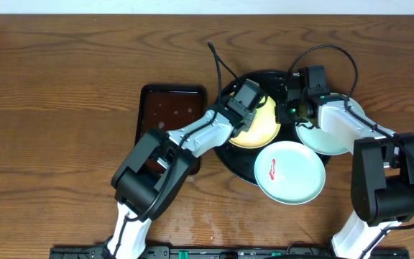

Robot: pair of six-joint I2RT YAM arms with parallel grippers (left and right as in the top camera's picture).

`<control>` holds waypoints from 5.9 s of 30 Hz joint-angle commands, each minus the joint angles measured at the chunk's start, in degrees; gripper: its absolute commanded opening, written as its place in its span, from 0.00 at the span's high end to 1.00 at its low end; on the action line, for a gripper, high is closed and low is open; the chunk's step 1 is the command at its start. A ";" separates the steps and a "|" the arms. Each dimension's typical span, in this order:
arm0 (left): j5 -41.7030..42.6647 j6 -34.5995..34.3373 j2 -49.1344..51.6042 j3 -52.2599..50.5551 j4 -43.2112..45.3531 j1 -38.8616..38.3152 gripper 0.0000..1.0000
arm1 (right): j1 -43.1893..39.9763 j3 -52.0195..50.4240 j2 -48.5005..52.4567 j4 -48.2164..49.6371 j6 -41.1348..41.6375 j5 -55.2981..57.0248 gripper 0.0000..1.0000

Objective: Clean dirty plates on tray and stack at the side
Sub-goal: 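Wipe the sponge across the yellow plate face, left gripper, then return the sponge to the water tray to rewet it, left gripper, then scrub the yellow plate again with the sponge in the left gripper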

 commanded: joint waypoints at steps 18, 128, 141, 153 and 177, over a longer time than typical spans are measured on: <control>36.15 -3.67 1.53 0.31 -14.10 0.76 0.83 | 0.81 -0.20 1.20 -0.22 0.31 -0.37 0.98; 18.08 -9.44 -14.19 4.31 -19.50 6.78 0.92 | 3.54 0.26 -3.08 -5.20 2.25 7.98 0.99; 17.03 -9.40 -8.15 4.92 -15.30 4.74 0.31 | 3.56 0.26 -3.08 -5.20 2.25 7.98 0.98; 17.00 -9.40 -8.61 3.45 -15.96 3.74 0.42 | 3.65 0.26 -3.08 -5.22 2.25 7.98 0.98; 17.07 -9.40 -3.72 1.42 -12.83 2.95 0.56 | 3.63 0.26 -3.08 -5.22 2.23 8.00 0.98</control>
